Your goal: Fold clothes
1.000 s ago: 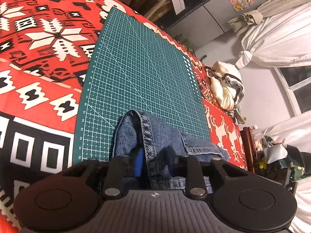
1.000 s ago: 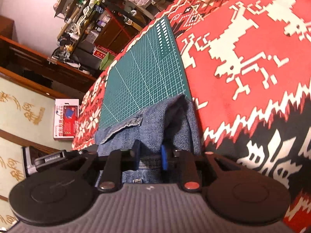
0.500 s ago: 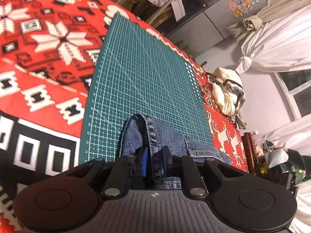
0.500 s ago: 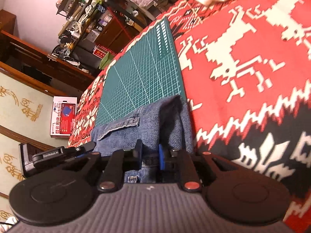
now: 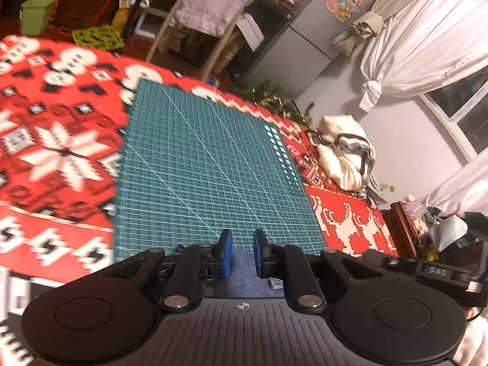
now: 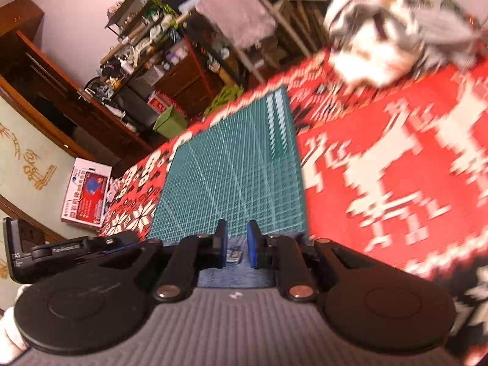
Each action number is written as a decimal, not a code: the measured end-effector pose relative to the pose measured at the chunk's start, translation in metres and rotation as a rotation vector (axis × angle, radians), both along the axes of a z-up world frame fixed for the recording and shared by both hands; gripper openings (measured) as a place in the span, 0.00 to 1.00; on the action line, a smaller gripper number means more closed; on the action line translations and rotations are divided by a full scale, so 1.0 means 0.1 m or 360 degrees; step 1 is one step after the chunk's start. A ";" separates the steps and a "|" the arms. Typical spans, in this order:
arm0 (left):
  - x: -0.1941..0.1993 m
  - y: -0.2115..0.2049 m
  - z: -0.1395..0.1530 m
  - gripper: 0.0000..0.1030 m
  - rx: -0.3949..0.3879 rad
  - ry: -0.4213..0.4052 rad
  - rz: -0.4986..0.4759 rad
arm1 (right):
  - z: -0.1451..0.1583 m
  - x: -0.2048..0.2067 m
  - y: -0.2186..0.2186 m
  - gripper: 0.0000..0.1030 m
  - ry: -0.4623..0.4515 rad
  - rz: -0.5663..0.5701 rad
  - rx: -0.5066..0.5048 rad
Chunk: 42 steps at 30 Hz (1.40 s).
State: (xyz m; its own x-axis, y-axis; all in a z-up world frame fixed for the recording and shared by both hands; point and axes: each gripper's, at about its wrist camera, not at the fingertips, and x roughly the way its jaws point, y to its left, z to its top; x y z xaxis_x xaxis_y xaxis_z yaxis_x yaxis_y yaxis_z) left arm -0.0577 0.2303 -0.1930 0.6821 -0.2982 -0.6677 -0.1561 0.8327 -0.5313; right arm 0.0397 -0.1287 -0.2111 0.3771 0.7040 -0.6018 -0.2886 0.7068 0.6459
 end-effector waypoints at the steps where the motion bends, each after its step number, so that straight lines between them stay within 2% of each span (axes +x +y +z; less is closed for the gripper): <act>1: 0.03 -0.02 -0.07 0.07 0.0009 0.0026 0.0007 | -0.09 0.04 0.03 0.15 0.0047 -0.0009 0.0012; 2: 0.05 -0.02 -0.14 0.03 0.0021 0.0053 0.0016 | -0.18 0.05 0.04 0.11 0.0070 -0.0024 0.0010; 3: 0.05 -0.02 -0.20 0.02 0.0024 0.0059 0.0028 | -0.24 0.07 0.05 0.02 0.0074 -0.0029 0.0000; 4: 0.04 0.00 -0.23 0.03 0.0015 0.0051 0.0034 | -0.29 0.06 0.03 0.00 0.0071 -0.0027 0.0015; 6: 0.01 0.02 -0.27 0.03 -0.0002 0.0033 0.0040 | -0.39 0.04 -0.01 0.00 0.0063 -0.0022 0.0040; 12: -0.05 0.03 -0.28 0.03 0.0032 -0.0007 -0.0003 | -0.38 -0.04 -0.01 0.00 -0.0018 0.0013 -0.0021; 14: -0.07 0.02 -0.26 0.03 0.0063 -0.0004 -0.0013 | -0.37 -0.05 -0.08 0.00 -0.0004 -0.0019 -0.0021; 17: -0.10 0.02 -0.22 0.03 0.0111 0.0007 -0.0042 | -0.39 -0.06 -0.25 0.00 0.0048 -0.0125 -0.0117; 18: -0.10 0.01 -0.19 0.03 0.0126 0.0017 -0.0042 | -0.39 -0.06 -0.32 0.00 0.0085 -0.0173 -0.0084; 21: -0.09 -0.06 -0.10 0.02 0.0214 0.0023 -0.0060 | -0.28 -0.05 -0.38 0.00 0.0030 -0.0185 -0.0018; 23: -0.08 -0.13 -0.04 0.02 0.0260 0.0007 -0.0089 | -0.19 -0.02 -0.29 0.00 -0.0041 -0.0142 -0.0006; 25: -0.06 -0.17 0.00 0.02 0.0234 -0.0017 -0.0110 | -0.16 0.01 -0.16 0.01 -0.0077 -0.0078 -0.0007; 28: -0.02 -0.25 0.02 0.02 0.0205 -0.0035 -0.0141 | -0.23 0.07 0.06 0.02 -0.0049 -0.0006 -0.0008; 30: 0.01 -0.30 -0.02 0.02 0.0252 -0.0009 -0.0166 | -0.27 0.09 0.16 0.01 -0.0031 0.0026 -0.0044; 33: 0.02 -0.34 -0.11 0.03 0.0314 0.0024 -0.0191 | -0.34 0.05 0.12 0.00 -0.0055 0.0055 -0.0055; 35: -0.01 -0.28 -0.16 0.03 0.0288 0.0026 -0.0175 | -0.33 0.02 0.10 0.00 -0.0075 0.0077 -0.0063; 38: -0.05 -0.20 -0.16 0.03 0.0229 0.0037 -0.0145 | -0.23 -0.04 0.11 0.00 -0.0139 0.0113 -0.0168; 40: -0.07 -0.22 -0.11 0.02 0.0262 0.0042 -0.0146 | -0.09 -0.12 0.12 0.00 -0.0217 0.0141 -0.0275; 42: -0.11 -0.27 -0.02 0.06 0.0289 0.0019 -0.0174 | 0.07 -0.22 0.15 0.09 -0.0318 0.0189 -0.0383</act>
State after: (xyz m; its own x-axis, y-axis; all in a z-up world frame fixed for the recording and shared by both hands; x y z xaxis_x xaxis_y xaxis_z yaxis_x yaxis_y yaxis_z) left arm -0.0690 0.2034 -0.1951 0.6441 -0.2441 -0.7249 -0.0647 0.9269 -0.3697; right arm 0.0175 -0.1137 -0.2039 0.4282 0.5967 -0.6787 -0.4825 0.7860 0.3867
